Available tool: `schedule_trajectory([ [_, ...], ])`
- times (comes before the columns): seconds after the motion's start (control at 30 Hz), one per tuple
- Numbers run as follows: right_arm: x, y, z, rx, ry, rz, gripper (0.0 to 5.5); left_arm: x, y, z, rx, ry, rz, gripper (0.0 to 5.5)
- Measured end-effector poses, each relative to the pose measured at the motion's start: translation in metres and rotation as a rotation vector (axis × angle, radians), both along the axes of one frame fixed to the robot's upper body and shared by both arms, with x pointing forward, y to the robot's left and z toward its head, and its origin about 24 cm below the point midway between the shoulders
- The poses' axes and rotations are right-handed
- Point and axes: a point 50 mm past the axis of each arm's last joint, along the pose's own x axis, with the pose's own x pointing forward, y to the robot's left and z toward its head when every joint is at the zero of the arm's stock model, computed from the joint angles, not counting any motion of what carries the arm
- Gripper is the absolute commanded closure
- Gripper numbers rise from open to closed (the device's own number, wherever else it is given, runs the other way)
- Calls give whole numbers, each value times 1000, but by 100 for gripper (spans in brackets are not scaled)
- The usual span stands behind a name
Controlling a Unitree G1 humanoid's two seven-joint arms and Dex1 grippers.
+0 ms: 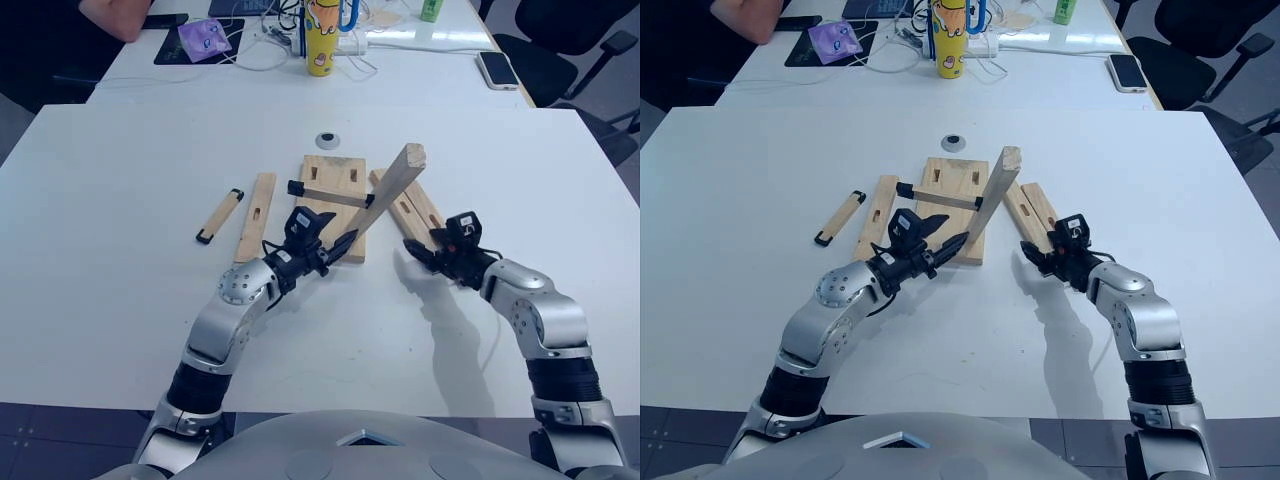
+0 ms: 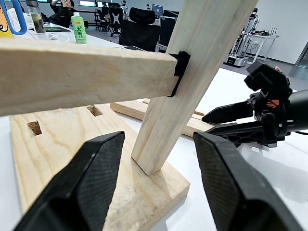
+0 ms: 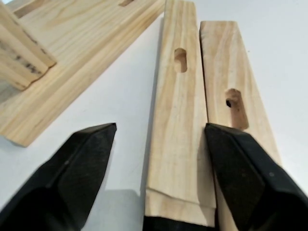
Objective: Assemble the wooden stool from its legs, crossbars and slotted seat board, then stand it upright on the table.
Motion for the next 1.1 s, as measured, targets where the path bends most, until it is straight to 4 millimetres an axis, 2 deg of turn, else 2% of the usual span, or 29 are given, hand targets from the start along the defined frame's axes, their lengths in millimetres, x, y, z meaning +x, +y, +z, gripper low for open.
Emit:
schedule_trajectory([
  [0.2,5,0,4,-8,53,-6,201,-1,-2,4,-12,-11,7,285],
  [0.4,1,13,7,57,108,40,201,-4,-4,0,-17,5,6,285],
  [0.63,4,9,4,-41,103,-58,201,-4,-5,0,-17,7,2,285],
  [0.87,1,42,-3,33,141,-84,201,-5,-8,-2,-17,18,-15,285],
  [1.1,11,43,-5,-80,126,-143,201,-6,-9,-5,-21,32,-23,285],
])
